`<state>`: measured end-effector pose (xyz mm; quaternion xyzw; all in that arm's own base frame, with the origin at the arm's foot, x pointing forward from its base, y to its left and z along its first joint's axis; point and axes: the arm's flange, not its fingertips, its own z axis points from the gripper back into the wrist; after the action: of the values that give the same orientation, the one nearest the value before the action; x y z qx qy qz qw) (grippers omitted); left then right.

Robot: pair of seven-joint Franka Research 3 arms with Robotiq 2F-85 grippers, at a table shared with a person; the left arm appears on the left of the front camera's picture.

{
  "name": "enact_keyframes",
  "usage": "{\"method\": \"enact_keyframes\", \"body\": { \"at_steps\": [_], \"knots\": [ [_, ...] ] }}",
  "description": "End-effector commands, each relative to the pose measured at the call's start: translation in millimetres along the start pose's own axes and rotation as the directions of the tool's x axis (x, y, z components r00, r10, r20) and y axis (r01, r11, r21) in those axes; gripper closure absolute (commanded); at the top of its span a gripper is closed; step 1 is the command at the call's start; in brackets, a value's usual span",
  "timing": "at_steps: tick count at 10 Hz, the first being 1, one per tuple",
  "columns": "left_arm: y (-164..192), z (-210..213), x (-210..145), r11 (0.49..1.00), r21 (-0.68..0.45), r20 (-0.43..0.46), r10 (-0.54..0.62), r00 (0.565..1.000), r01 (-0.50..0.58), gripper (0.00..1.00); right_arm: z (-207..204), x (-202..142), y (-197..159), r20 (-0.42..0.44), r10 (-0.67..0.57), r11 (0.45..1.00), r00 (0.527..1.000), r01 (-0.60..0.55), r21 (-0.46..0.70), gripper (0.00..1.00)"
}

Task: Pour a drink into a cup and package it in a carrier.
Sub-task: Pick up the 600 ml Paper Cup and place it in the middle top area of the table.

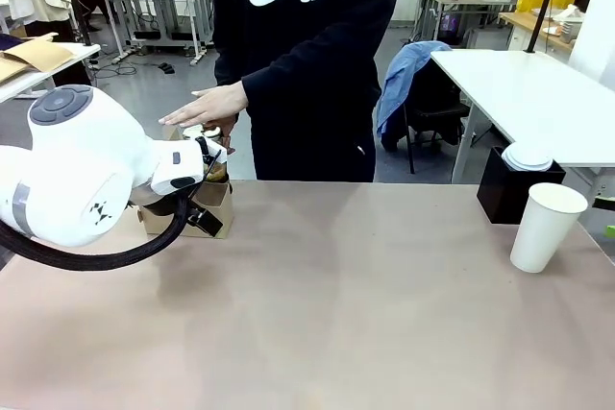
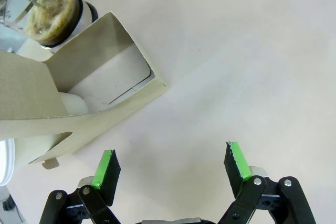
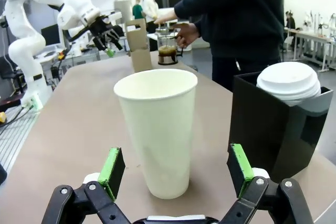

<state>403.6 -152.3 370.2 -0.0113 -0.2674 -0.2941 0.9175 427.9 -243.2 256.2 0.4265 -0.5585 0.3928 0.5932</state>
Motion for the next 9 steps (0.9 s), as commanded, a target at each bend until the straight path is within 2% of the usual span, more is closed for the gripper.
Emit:
{"method": "enact_keyframes", "body": {
  "at_steps": [1, 4, 6, 9],
  "knots": [
    [0.3, 0.2, -0.2, 1.0, -0.001, 0.001, 0.001, 1.0, -0.001, 0.0, -10.7, -4.3, 12.4, 0.002, 0.011, 1.0, 1.0, -0.011, 0.004, 0.0],
    [0.3, 0.2, -0.2, 1.0, -0.001, 0.001, 0.001, 1.0, -0.001, 0.0, -34.8, -15.9, 27.4, 0.044, 0.024, 0.999, 0.999, -0.022, -0.04, 0.0],
    [0.3, 0.2, -0.2, 1.0, -0.001, 0.001, 0.001, 1.0, -0.001, 0.0, -44.5, -20.9, 30.3, 0.029, 0.027, 0.998, 0.999, -0.025, -0.063, 0.0],
    [0.3, 0.2, -0.2, 1.0, -0.001, 0.001, 0.001, 1.0, -0.001, 0.0, -58.2, -24.8, 31.1, 0.051, 0.043, 0.993, 0.998, -0.037, -0.111, 0.0]
  ]
}}
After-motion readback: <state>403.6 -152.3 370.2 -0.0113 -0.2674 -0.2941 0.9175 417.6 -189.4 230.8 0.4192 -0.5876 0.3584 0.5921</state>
